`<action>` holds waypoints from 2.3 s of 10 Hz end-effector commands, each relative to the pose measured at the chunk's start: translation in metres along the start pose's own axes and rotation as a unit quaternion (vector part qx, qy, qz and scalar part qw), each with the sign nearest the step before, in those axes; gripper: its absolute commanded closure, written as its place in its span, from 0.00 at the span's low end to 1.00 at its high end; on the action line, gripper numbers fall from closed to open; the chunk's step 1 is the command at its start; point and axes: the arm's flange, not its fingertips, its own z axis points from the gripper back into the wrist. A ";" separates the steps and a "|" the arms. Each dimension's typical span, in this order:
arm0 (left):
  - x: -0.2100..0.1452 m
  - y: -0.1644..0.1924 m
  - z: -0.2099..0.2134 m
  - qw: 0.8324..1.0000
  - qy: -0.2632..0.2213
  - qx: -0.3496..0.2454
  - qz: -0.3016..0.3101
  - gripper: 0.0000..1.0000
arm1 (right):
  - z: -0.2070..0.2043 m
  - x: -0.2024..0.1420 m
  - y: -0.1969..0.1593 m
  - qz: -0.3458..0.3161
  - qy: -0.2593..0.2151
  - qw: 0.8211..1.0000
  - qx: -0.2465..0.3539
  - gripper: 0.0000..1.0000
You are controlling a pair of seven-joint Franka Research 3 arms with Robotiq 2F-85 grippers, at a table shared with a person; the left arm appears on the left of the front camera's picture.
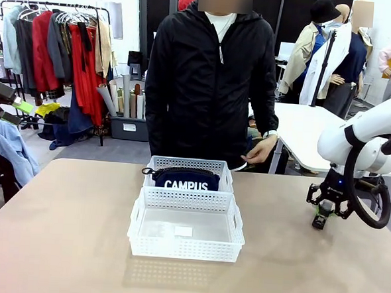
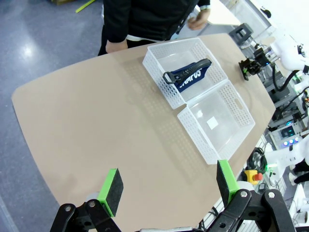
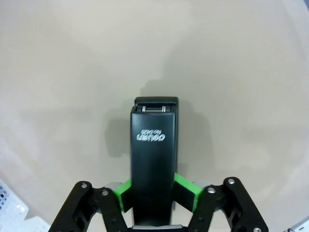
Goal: Distribute items into two baskets.
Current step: Pick up the Stapler that the person points to.
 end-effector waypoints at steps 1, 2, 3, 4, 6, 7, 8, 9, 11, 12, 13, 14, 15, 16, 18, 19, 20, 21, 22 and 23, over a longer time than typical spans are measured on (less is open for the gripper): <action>0.001 -0.001 0.000 1.000 -0.004 -0.004 0.005 0.00 | 0.001 0.002 0.005 -0.006 -0.005 1.000 -0.014 0.89; 0.001 -0.001 0.000 1.000 -0.004 -0.004 0.005 0.00 | 0.002 0.002 0.005 -0.003 -0.001 1.000 -0.015 0.89; 0.001 -0.001 0.000 1.000 -0.004 -0.004 0.005 0.00 | 0.003 0.002 0.005 0.001 -0.001 1.000 -0.018 0.89; 0.001 -0.001 0.000 1.000 -0.004 -0.004 0.005 0.00 | 0.004 0.002 0.005 0.002 -0.003 1.000 -0.018 0.89; 0.001 -0.001 0.000 1.000 -0.004 -0.004 0.005 0.00 | 0.004 0.002 0.006 0.004 -0.003 1.000 -0.018 0.89; 0.001 -0.001 0.000 1.000 -0.004 -0.004 0.005 0.00 | 0.004 0.001 0.006 0.010 -0.002 1.000 -0.015 0.89; 0.001 -0.001 0.000 1.000 -0.004 -0.004 0.005 0.00 | 0.011 -0.003 0.007 0.037 0.002 0.999 0.006 0.89; 0.001 -0.001 0.000 1.000 -0.004 -0.004 0.005 0.00 | 0.030 -0.009 0.008 0.067 -0.005 0.997 0.026 0.89; 0.001 -0.001 0.000 1.000 -0.004 -0.004 0.005 0.00 | 0.082 -0.023 0.005 0.114 -0.011 0.992 0.060 0.89; 0.001 -0.001 0.000 1.000 -0.004 -0.004 0.005 0.00 | 0.103 -0.028 0.002 0.129 -0.027 0.989 0.061 0.89; 0.001 -0.001 0.000 1.000 -0.004 -0.004 0.005 0.00 | 0.123 -0.035 0.000 0.152 -0.028 0.986 0.069 0.89; 0.001 -0.001 0.000 1.000 -0.004 -0.004 0.005 0.00 | 0.143 -0.041 -0.003 0.174 -0.022 0.982 0.068 0.89; 0.001 -0.001 0.000 1.000 -0.004 -0.004 0.005 0.00 | 0.165 -0.049 -0.008 0.206 -0.012 0.976 0.063 0.89; 0.001 -0.001 0.000 1.000 -0.004 -0.004 0.005 0.00 | 0.181 -0.057 -0.012 0.233 -0.010 0.970 0.063 0.89; 0.001 -0.001 0.000 1.000 -0.004 -0.004 0.005 0.00 | 0.202 -0.081 -0.022 0.300 0.013 0.953 0.043 0.89; 0.001 -0.001 0.000 1.000 -0.004 -0.004 0.005 0.00 | 0.208 -0.090 -0.028 0.329 0.029 0.943 0.035 0.89; 0.001 -0.001 0.000 1.000 -0.004 -0.004 0.005 0.00 | 0.212 -0.094 -0.032 0.337 0.027 0.941 0.035 0.89; 0.001 -0.001 0.000 1.000 -0.004 -0.004 0.005 0.00 | 0.213 -0.097 -0.036 0.348 0.031 0.936 0.040 0.89; 0.001 -0.001 0.000 1.000 -0.004 -0.004 0.005 0.00 | 0.214 -0.099 -0.039 0.360 0.031 0.931 0.046 0.89; 0.001 -0.001 0.000 1.000 -0.004 -0.004 0.005 0.00 | 0.211 -0.099 -0.027 0.329 0.033 0.943 0.040 0.89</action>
